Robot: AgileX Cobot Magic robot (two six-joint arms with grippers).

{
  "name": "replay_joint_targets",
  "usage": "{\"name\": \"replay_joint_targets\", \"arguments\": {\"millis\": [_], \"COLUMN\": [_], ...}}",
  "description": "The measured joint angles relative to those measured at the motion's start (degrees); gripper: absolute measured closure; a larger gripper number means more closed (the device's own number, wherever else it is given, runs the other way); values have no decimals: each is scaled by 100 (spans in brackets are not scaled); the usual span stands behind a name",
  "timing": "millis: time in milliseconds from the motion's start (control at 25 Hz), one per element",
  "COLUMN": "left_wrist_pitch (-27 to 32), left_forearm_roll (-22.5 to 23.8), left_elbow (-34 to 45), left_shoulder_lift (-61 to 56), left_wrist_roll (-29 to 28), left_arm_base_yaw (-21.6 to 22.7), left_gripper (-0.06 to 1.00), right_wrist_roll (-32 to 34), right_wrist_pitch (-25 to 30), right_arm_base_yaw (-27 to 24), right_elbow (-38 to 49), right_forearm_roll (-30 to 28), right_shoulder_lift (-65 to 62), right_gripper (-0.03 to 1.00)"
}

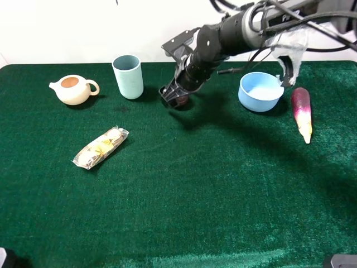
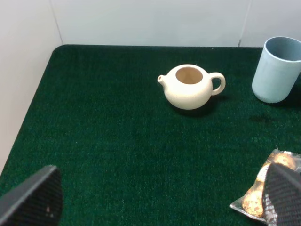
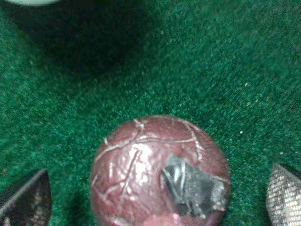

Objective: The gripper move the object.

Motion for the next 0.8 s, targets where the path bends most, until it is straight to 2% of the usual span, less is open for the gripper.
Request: {"name": "replay_joint_targets", "arguments": {"millis": [240, 400, 560, 800], "left_wrist_pitch": [0, 0, 0, 0], "left_forearm_roll": [0, 0, 0, 0], "left_elbow": [0, 0, 0, 0], "left_shoulder_lift": [0, 0, 0, 0], "left_wrist_roll": [0, 0, 0, 0], "left_arm_base_yaw": [0, 0, 0, 0], "left_gripper": [10, 10, 10, 10], "right_wrist_roll": [251, 284, 306, 644], "right_wrist_pitch": [275, 760, 1482, 2952], "right_arm_base_yaw": [0, 0, 0, 0], "right_elbow": [0, 0, 0, 108], "right_forearm_roll": [0, -6, -25, -178], "right_shoulder_lift": [-477, -931, -1527, -2718], "right_gripper": [27, 27, 27, 27]}}
